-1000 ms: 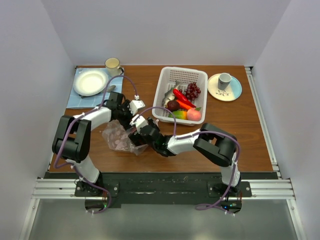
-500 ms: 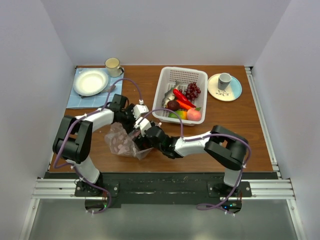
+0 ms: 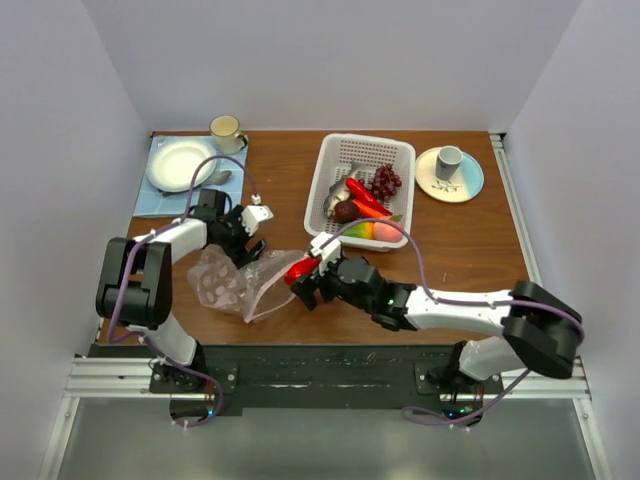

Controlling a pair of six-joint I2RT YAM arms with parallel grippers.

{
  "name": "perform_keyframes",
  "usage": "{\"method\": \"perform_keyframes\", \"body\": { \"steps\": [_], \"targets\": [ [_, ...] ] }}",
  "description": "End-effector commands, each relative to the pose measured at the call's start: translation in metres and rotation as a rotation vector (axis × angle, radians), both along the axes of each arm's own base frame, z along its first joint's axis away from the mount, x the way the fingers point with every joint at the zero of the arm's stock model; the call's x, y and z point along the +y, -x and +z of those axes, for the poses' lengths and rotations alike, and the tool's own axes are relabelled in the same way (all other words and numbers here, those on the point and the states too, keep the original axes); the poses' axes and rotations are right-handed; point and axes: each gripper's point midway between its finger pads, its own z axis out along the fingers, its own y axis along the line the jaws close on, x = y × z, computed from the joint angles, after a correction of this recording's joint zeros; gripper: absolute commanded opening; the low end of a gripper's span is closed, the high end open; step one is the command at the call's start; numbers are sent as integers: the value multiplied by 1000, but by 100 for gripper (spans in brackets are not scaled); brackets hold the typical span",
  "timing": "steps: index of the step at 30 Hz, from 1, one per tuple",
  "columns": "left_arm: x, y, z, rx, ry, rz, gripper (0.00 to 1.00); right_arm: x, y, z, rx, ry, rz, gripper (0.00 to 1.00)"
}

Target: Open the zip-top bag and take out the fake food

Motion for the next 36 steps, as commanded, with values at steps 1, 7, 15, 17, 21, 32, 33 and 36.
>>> {"method": "perform_keyframes", "body": {
  "steps": [1, 7, 15, 17, 21, 32, 33, 36],
  "targets": [
    [21, 17, -7, 44, -66, 23, 100, -30, -7, 27, -50, -18, -110, 19],
    [10, 14, 18, 29, 4, 45, 100, -82, -82, 77, -157, 89, -411, 15],
    [9, -27, 103, -112, 79, 248, 100, -118, -215, 123, -97, 150, -685, 75],
    [9, -33, 122, -135, 98, 280, 100, -113, -221, 134, -103, 147, -686, 99],
    [7, -36, 136, -100, 110, 293, 100, -117, -219, 128, -71, 157, -709, 98],
    [-1, -40, 161, -129, 175, 297, 100, -138, -194, 115, -12, 237, -715, 99],
    [-1, -39, 160, -125, 171, 300, 100, -137, -194, 114, -9, 245, -705, 99],
    [0, -37, 159, -120, 169, 303, 100, -135, -199, 117, -7, 275, -706, 99]
  ]
}}
